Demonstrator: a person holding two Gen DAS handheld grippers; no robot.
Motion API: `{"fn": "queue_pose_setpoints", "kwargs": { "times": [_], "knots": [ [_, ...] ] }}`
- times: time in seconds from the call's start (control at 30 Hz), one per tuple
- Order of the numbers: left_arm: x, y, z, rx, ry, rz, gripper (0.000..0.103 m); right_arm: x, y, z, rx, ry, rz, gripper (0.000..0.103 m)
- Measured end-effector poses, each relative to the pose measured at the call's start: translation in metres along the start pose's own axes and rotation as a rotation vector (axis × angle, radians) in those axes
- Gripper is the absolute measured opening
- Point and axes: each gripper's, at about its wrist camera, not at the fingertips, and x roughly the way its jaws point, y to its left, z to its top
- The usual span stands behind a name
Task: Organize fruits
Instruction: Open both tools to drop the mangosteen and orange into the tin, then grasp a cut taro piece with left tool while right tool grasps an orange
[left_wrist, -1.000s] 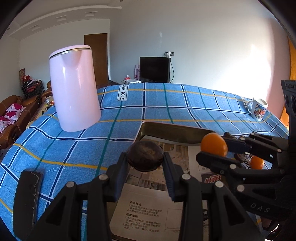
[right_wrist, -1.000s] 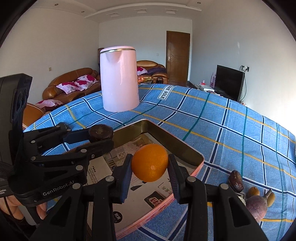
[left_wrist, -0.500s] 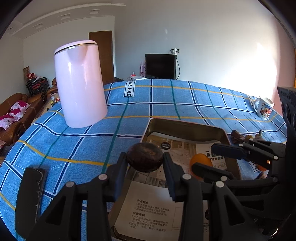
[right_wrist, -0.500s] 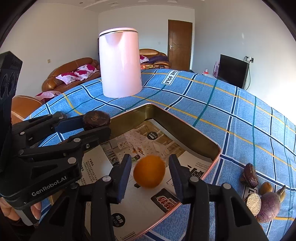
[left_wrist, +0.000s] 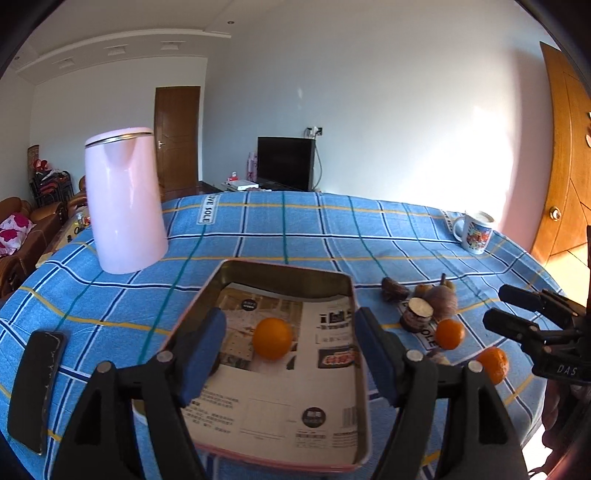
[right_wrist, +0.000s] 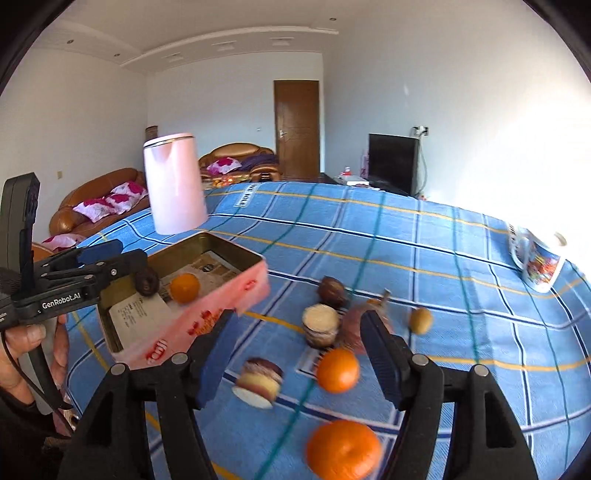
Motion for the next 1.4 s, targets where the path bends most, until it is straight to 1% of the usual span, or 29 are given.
{"fn": "queue_pose_setpoints", "kwargs": {
  "times": [0.07, 0.17, 0.3, 0.43, 0.57, 0.63, 0.67, 0.8, 0.83, 0.87, 0.9, 1.0, 1.07, 1.13, 1.17, 1.23, 1.4],
  "knots": [
    [0.000, -0.023, -0.003, 0.042, 0.007, -0.038, 0.074, -0.012, -0.014, -0.013, 0.037, -0.004, -0.024, 0.070],
    [0.004, -0.052, -0.007, 0.095, 0.028, -0.096, 0.074, -0.019, -0.023, -0.030, 0.060, 0.002, -0.035, 0.070],
    [0.012, -0.079, -0.014, 0.153, 0.064, -0.124, 0.074, -0.010, -0.032, -0.046, 0.076, 0.040, -0.014, 0.070],
    [0.022, -0.092, -0.022, 0.167, 0.108, -0.139, 0.074, -0.001, -0.033, -0.053, 0.066, 0.082, 0.005, 0.070],
    [0.028, -0.103, -0.027, 0.187, 0.132, -0.154, 0.074, 0.007, -0.038, -0.061, 0.089, 0.123, 0.045, 0.059],
    [0.031, -0.108, -0.029, 0.197, 0.146, -0.165, 0.074, 0.006, -0.039, -0.064, 0.105, 0.125, 0.069, 0.055],
    [0.033, -0.109, -0.030, 0.201, 0.157, -0.169, 0.074, 0.006, -0.038, -0.064, 0.105, 0.123, 0.077, 0.050],
    [0.042, -0.113, -0.034, 0.209, 0.191, -0.174, 0.072, 0.006, -0.040, -0.066, 0.117, 0.112, 0.082, 0.050],
    [0.043, -0.115, -0.034, 0.216, 0.191, -0.166, 0.072, 0.005, -0.041, -0.067, 0.119, 0.106, 0.068, 0.050],
    [0.044, -0.116, -0.034, 0.217, 0.197, -0.169, 0.070, 0.003, -0.043, -0.068, 0.123, 0.099, 0.047, 0.050],
    [0.046, -0.117, -0.034, 0.220, 0.210, -0.177, 0.064, 0.001, -0.046, -0.068, 0.131, 0.092, 0.028, 0.050],
    [0.054, -0.119, -0.034, 0.222, 0.243, -0.179, 0.053, 0.000, -0.056, -0.070, 0.157, 0.083, 0.017, 0.050],
    [0.055, -0.123, -0.034, 0.241, 0.245, -0.173, 0.051, 0.000, -0.055, -0.071, 0.159, 0.076, 0.017, 0.050],
    [0.060, -0.125, -0.035, 0.254, 0.269, -0.165, 0.051, 0.000, -0.053, -0.071, 0.149, 0.070, 0.007, 0.050],
    [0.062, -0.126, -0.035, 0.256, 0.280, -0.167, 0.048, 0.000, -0.053, -0.071, 0.147, 0.068, 0.006, 0.050],
    [0.063, -0.127, -0.035, 0.262, 0.282, -0.159, 0.044, 0.001, -0.054, -0.072, 0.153, 0.065, 0.013, 0.050],
    [0.062, -0.130, -0.037, 0.280, 0.274, -0.150, 0.043, 0.001, -0.051, -0.071, 0.126, 0.065, 0.006, 0.050]
  ]
}}
